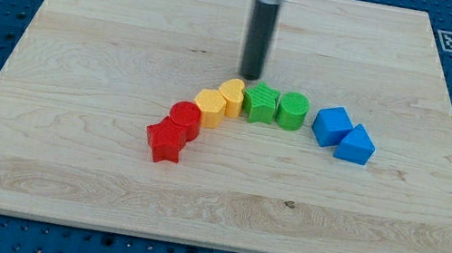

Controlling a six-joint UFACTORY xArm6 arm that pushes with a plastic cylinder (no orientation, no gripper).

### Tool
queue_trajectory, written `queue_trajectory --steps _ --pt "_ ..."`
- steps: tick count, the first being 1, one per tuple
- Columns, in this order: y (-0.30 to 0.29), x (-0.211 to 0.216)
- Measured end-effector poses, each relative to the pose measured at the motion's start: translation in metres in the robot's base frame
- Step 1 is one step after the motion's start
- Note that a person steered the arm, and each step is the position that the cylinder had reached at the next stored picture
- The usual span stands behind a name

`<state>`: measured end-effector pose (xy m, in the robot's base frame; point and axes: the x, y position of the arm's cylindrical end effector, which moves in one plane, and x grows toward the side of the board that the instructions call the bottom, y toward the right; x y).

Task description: Move your arm to the bottom of the green star

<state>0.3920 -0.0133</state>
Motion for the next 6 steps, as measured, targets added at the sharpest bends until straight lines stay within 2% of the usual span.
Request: queue_trajectory --steps 2,3,4,5,6 --pt "-0.108 0.017" --pt "-0.135 0.055" --pt "-0.134 0.13" --pt "-0.101 0.202" --pt "-0.016 0.22"
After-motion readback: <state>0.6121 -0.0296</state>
